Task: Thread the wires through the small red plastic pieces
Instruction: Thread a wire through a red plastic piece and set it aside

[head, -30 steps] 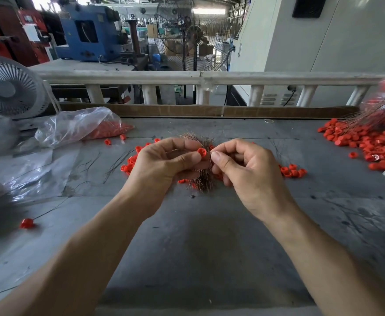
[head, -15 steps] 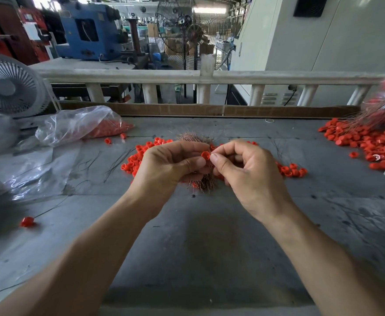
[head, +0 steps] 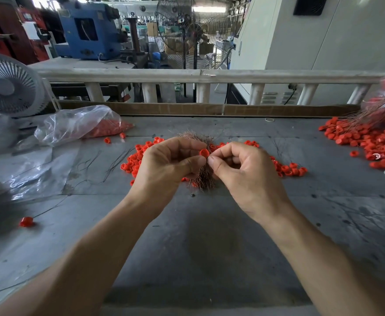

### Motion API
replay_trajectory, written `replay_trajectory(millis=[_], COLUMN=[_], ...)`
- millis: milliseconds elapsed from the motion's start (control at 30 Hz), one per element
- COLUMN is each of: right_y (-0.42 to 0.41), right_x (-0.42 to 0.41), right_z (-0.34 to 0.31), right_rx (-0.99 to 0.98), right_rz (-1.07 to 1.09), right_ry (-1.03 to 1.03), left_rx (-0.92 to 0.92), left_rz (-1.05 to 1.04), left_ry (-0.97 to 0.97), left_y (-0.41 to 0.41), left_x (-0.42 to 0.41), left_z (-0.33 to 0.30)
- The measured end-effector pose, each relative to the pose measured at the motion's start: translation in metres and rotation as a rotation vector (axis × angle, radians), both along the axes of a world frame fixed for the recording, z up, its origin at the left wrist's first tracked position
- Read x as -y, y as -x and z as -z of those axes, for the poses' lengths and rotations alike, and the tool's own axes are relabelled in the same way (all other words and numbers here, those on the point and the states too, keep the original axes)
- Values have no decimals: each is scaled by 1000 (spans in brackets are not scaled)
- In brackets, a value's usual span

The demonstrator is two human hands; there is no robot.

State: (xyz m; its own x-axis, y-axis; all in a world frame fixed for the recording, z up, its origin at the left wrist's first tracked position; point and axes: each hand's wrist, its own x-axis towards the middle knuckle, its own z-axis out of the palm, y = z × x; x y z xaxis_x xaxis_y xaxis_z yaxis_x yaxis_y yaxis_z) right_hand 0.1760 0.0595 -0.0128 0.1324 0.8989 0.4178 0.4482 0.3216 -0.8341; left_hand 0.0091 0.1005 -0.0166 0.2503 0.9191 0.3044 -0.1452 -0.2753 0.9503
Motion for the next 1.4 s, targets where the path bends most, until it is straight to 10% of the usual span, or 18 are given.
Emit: replay_trajectory(millis=[1400], right_y=[-4], right_x=[-1], right_z=[0], right_rx=[-106], right_rz=[-156], right_ry=[117], left_rx=[62], left_rz=[122], left_ry=[168], left_y=[8], left_x=[0], left_z=[-8])
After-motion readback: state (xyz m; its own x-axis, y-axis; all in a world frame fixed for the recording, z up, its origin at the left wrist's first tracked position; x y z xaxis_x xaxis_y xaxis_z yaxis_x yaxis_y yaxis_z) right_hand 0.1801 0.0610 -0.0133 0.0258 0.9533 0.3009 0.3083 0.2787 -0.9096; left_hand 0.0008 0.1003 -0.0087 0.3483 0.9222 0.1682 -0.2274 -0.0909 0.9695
